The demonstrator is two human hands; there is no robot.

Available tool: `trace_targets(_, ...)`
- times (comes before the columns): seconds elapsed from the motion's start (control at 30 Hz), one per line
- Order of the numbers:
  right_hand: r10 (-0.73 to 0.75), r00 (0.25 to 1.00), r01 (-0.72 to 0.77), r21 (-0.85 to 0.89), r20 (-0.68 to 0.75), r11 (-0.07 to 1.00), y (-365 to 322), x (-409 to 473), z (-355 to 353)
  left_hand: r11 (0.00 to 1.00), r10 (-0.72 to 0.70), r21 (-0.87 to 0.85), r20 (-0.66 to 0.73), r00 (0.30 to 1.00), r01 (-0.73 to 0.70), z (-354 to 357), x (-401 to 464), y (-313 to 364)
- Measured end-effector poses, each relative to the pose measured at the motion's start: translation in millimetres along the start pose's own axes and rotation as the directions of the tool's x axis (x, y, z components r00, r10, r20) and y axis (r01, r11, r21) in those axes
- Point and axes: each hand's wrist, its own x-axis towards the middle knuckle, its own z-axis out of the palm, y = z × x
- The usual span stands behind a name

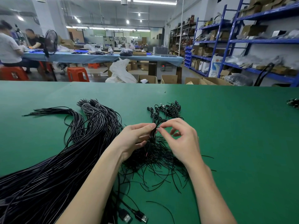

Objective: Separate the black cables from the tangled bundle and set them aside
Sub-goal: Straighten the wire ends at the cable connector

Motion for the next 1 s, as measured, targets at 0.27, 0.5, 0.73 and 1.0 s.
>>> trace_targets(0.27, -0.031, 0.999, 0.034, 0.079, -0.045, 0.996, 1, 2, 2, 0.998, -0.061, -0.017, 0.153, 0.986, 0.065, -5, -2, 2)
trace_targets(0.5, 0.153, 0.981, -0.181, 0.274, 0.118, 0.945, -6, 3, -1, 0.99, 0.107, 0.088, 0.065, 0.992, -0.113, -8, -7, 5)
trace_targets(0.73, 0.442, 0.573, -0.819, 0.458, 0.69, 0.347, -4, 2, 0, 0.596, 0.52, 0.584, 0.241, 0.819, -0.551, -20, -9, 11)
trace_targets(1.0, 0.431, 0.823, -0.55, 0.328, 0.371, 0.768, -4, 2, 7, 0.79, 0.407, 0.509, -0.017, 0.913, -0.343, -15, -3, 3)
